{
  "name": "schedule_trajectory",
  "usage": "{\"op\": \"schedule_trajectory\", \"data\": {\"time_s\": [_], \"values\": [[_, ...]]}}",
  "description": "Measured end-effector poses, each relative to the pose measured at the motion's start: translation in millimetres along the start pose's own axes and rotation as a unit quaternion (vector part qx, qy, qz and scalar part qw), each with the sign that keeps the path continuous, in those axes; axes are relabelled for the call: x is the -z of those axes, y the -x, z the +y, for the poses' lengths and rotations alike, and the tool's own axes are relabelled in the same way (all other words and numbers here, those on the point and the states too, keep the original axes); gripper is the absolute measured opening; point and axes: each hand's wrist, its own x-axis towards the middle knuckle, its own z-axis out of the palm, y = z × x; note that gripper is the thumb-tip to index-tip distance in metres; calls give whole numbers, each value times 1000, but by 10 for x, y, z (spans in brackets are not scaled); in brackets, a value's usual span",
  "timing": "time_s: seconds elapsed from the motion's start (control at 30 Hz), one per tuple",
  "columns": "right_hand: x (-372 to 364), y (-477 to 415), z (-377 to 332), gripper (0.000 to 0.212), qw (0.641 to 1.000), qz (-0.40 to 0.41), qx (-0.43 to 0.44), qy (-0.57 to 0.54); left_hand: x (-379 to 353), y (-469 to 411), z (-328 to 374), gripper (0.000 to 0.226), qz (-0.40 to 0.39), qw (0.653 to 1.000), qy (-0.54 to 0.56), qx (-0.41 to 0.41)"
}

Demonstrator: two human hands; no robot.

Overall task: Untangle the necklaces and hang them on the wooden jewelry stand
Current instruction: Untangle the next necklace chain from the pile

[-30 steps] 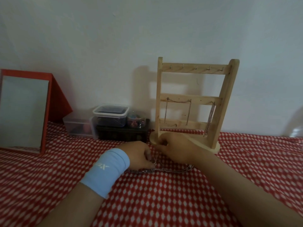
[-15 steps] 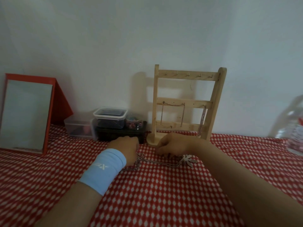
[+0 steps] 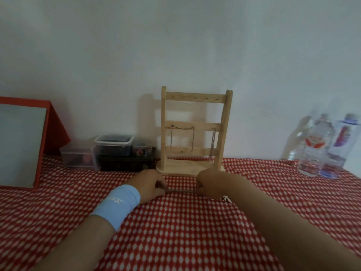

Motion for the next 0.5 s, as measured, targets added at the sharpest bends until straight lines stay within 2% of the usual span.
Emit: {"op": "schedule_trajectory", "data": {"time_s": [0.1, 0.23, 0.33, 0.5], "values": [[-11, 46, 11, 21, 999, 21, -31, 0, -25, -10, 42, 25, 7, 999, 37, -11], [-52, -18, -210, 24, 991, 95, 1, -91, -42, -17, 6, 14, 21, 999, 31, -21], [-102, -127, -362, 27, 985, 106, 16, -139, -67, -6, -37, 13, 30, 998, 38, -30], [-97, -268, -321, 20, 979, 106, 33, -174, -95, 3, -116, 14, 48, 996, 44, -62]]}}
